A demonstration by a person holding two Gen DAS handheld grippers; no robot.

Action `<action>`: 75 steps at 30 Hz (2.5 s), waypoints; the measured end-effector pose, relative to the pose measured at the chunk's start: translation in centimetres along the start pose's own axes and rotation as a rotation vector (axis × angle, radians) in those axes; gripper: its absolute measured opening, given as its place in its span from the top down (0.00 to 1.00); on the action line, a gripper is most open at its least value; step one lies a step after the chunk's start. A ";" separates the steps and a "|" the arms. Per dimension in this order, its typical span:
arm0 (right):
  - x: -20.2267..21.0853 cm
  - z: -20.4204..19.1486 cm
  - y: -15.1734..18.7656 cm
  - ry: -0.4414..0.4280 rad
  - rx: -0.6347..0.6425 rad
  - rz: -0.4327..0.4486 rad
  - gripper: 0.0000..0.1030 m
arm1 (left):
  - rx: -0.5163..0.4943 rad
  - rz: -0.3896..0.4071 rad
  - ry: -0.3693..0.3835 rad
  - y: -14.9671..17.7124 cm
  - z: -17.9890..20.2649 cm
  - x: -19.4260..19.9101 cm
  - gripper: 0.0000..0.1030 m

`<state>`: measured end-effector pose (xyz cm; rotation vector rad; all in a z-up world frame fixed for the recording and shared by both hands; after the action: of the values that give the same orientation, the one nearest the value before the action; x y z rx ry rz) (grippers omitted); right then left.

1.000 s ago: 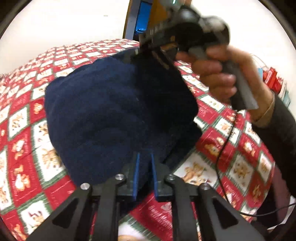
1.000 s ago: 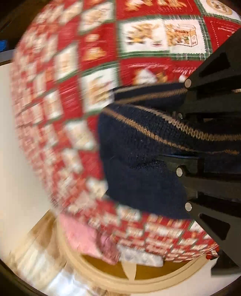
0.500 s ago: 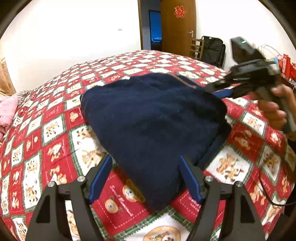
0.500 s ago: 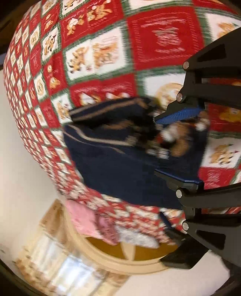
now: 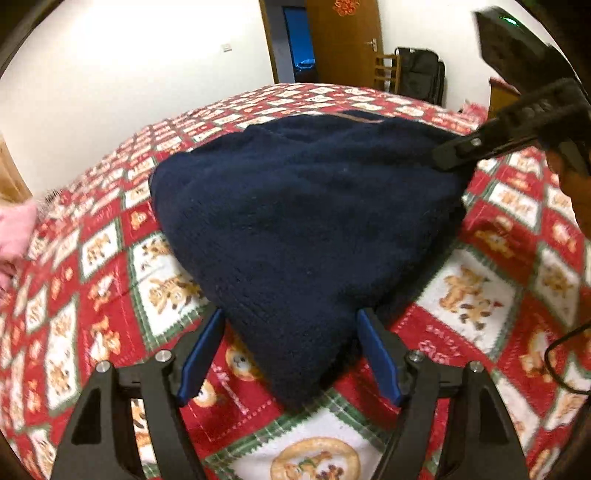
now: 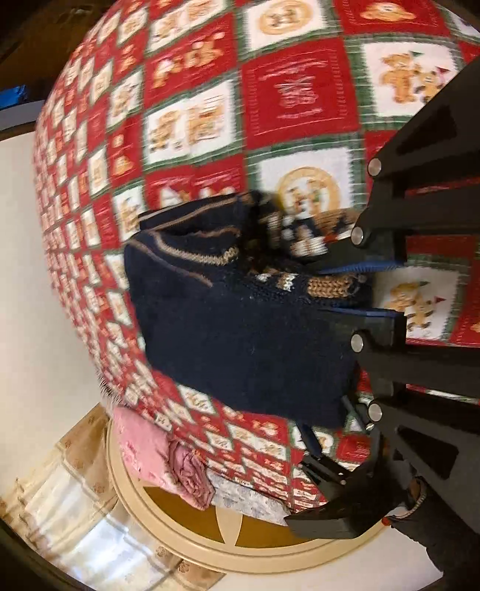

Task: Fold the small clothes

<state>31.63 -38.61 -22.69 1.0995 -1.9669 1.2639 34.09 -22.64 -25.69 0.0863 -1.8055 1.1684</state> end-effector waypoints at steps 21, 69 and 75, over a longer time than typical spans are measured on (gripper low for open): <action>-2.7 -5.0 -8.2 0.173 0.233 0.164 0.55 | 0.094 0.011 0.026 -1.8 -1.5 0.3 0.26; -0.5 0.0 -4.7 0.136 0.164 0.194 0.40 | 0.329 -0.007 -0.029 -1.8 -10.5 0.8 0.09; -2.9 4.3 -7.7 -0.005 -0.037 0.137 0.39 | 0.466 -0.026 0.059 -3.8 -11.6 -3.1 0.09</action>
<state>39.66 -43.27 -23.12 0.9651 -2.0912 1.2892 45.40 -17.38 -24.33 0.3404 -1.4473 1.5361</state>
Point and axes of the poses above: each gripper's, at about its wrist camera, not at the fingertips, and x roughly against the way its jaws point, z to its right, y to its underside, the point moved 9 cm from there along -x, roughly the way its jaws point
